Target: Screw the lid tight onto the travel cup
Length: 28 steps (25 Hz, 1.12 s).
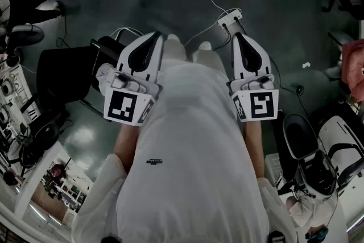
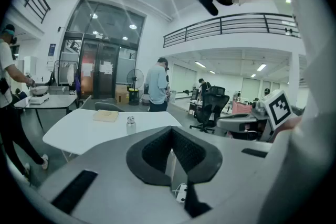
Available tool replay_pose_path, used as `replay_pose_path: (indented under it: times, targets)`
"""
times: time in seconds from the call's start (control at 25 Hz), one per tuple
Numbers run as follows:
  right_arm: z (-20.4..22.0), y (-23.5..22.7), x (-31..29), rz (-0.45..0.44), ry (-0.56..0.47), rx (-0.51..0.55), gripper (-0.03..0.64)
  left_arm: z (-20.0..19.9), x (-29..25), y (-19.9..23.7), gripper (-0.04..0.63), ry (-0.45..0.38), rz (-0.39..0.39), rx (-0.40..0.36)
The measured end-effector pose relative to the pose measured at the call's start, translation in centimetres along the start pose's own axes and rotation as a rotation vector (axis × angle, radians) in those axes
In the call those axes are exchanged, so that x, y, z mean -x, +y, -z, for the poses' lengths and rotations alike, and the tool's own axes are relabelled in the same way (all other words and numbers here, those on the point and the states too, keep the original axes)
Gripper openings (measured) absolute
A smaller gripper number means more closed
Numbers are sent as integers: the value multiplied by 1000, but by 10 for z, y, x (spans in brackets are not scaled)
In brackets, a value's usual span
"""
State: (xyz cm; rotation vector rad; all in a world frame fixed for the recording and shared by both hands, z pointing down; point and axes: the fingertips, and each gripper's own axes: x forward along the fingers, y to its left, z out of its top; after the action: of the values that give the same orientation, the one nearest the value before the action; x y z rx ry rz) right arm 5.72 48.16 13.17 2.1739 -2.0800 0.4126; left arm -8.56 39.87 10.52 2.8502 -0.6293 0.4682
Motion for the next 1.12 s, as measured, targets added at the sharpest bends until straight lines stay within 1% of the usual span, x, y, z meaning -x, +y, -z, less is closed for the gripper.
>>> replay_pose_path:
  times: [0.2, 0.28, 0.36, 0.44, 0.52, 0.56, 0.68, 0.8, 0.96, 1.04, 1.12]
  targets:
    - [0, 6, 19, -19, 1, 14, -2, 1, 14, -25, 3, -1, 23, -21]
    - [-1, 14, 20, -21, 10, 21, -2, 3, 23, -22, 3, -3, 26, -17]
    - [-3, 27, 17, -25, -3, 30, -2, 10, 36, -13, 3, -13, 17, -8]
    - [-3, 36, 19, -24, -36, -11, -1, 19, 51, -6, 3, -21, 1, -5]
    - [-1, 45, 21, -23, -46, -53, 0, 24, 68, 6, 3, -32, -13, 4]
    - [-2, 51, 17, -26, -40, -45, 0, 24, 75, 14, 3, -43, -21, 14]
    - [-10, 69, -1, -41, -19, 32, 0, 23, 92, 43, 3, -71, -35, 42]
    - [-22, 91, -12, -43, -28, 64, 0, 29, 107, 70, 3, -64, -28, 51]
    - [-25, 111, -27, -14, -25, 59, 2, 34, 109, 104, 3, -67, -14, 62]
    - [-22, 117, -33, -2, -8, 45, 2, 33, 107, 114, 3, -74, 2, 67]
    - [-22, 121, -41, -1, 7, 41, 2, 33, 101, 121, 3, -63, 15, 72]
